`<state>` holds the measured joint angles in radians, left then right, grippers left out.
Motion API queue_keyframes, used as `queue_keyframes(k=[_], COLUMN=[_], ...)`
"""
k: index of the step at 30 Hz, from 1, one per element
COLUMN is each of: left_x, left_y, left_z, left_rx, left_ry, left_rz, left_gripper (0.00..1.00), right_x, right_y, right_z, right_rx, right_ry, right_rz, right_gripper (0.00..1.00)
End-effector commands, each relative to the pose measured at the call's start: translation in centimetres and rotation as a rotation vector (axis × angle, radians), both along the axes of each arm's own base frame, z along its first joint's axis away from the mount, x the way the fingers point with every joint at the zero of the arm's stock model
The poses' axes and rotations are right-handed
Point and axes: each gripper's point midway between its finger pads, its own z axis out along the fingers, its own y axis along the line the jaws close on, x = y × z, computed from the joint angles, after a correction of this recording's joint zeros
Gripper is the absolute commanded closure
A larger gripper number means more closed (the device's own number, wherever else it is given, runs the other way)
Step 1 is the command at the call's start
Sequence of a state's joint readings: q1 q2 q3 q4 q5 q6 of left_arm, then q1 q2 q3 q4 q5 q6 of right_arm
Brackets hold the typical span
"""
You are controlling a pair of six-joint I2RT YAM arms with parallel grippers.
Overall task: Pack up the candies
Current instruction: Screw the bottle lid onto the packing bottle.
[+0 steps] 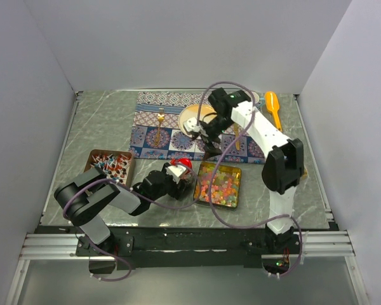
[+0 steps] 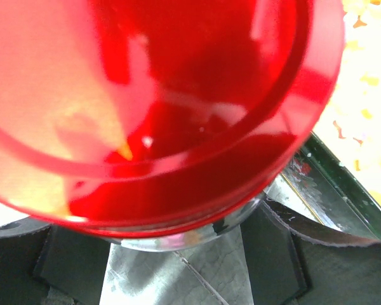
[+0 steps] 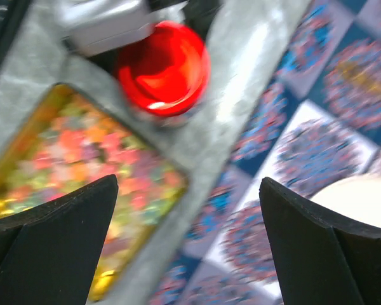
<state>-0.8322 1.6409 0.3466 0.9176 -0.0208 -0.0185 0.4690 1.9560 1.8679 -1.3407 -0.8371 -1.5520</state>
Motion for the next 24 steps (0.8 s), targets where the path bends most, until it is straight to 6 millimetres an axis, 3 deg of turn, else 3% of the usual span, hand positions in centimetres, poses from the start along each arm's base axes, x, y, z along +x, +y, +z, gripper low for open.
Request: queue_keyframes(k=[1, 7, 16, 24], left_x=[-0.9, -1.0, -1.1, -1.1], left_y=[0.5, 0.4, 0.2, 0.2], left_z=[-1.7, -1.7, -1.8, -1.9], left_rx=[0.048, 0.045, 0.045, 0.047], left_ry=[0.058, 0.061, 0.066, 0.073], left_rz=[-0.023, -0.031, -0.04, -0.043], left_gripper=[0.99, 0.99, 0.99, 0.99], right_x=[-1.9, -3.5, -5.0, -5.1], right_y=[2.8, 4.3, 6.0, 5.3], right_z=[0.0, -1.5, -1.8, -3.5], right_rx=[0.038, 0.05, 0.065, -0.005], right_ry=[0.014, 0.026, 0.076, 0.136], right_rz=[0.151, 0.243, 0.267, 0.225], right_gripper=[0.0, 0.0, 0.01, 0.18])
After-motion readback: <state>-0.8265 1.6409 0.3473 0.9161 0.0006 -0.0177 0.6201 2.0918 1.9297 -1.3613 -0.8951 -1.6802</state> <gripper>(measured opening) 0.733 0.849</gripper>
